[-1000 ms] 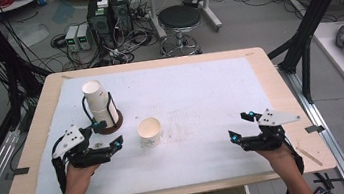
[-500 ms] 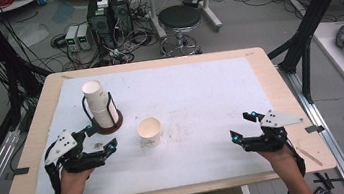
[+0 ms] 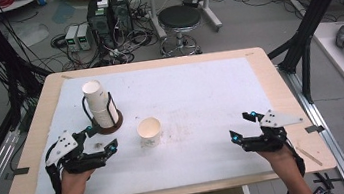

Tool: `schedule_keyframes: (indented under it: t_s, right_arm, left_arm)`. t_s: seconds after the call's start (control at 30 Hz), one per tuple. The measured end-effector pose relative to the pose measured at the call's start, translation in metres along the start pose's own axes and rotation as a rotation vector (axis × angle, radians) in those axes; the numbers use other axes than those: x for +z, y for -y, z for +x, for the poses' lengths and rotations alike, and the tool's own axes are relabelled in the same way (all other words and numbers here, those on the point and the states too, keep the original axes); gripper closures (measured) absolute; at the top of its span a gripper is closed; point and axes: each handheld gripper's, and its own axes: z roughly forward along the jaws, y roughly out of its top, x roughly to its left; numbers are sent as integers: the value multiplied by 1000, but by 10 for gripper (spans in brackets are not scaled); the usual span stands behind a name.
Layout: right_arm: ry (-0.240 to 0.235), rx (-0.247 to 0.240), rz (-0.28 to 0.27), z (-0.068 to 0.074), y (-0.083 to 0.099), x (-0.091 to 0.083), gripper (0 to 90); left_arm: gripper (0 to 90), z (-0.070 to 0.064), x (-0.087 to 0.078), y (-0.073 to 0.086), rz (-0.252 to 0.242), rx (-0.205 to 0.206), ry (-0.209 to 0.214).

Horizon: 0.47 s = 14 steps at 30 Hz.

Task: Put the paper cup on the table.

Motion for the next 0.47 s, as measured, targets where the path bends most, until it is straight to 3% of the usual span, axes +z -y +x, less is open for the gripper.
schedule_keyframes:
  t_s: [0.47]
  right_arm:
    - [0, 8, -9, -2, 0, 0, 202]
  left_arm:
    - [174, 2, -1, 1, -5, -10, -6]
